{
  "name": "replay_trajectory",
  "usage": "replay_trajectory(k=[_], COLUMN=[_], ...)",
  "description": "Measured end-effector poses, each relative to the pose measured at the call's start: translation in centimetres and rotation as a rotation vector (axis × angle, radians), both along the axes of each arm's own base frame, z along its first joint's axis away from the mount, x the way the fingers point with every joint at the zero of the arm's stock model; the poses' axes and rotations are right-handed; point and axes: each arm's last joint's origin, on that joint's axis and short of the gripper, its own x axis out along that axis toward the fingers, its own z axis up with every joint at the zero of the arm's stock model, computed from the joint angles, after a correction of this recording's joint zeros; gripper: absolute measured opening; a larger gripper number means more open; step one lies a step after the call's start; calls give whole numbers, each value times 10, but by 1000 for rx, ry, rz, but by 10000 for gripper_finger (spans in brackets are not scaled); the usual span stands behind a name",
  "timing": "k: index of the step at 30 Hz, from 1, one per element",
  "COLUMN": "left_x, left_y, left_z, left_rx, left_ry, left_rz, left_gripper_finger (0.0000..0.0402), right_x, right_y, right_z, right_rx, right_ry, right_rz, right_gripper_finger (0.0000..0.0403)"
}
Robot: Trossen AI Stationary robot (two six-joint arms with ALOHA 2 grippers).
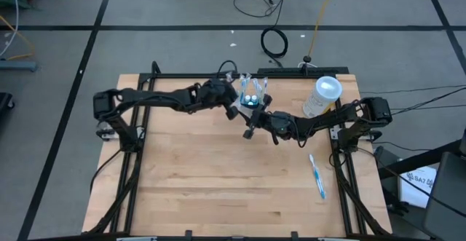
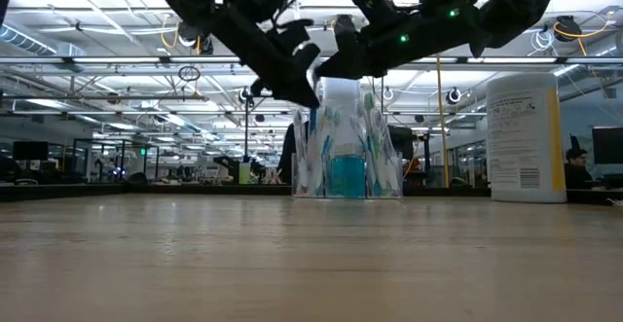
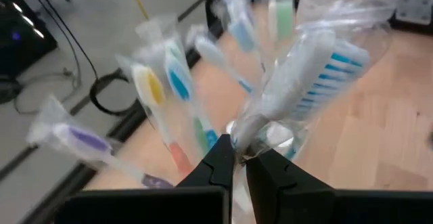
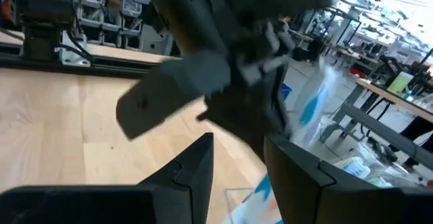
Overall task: Pick & Place toothbrushing station
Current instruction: Put the bottom blue toothbrush into the left section of the transparent organizer
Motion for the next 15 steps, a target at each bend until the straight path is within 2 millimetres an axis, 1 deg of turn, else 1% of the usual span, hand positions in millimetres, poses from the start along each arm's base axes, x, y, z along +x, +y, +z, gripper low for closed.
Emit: replay_trajectory(k=[6,11,15], left_x=[3,1,-3], left_y=[13,23,30], left_z=[-22,-28,-29], left_rx=[-96,-201,-207], left_ry=[34,12,26], left_rz=[-12,32,54], left_gripper_finger=[12,42,63], right_x=[0,0,0], right_y=[0,-1,-3], right_z=[0,0,-1], right_rx=[-32,-28,-25], right_ry=[24,22,22], right_rz=[1,-7,-11], right_gripper_finger=[125,125,125])
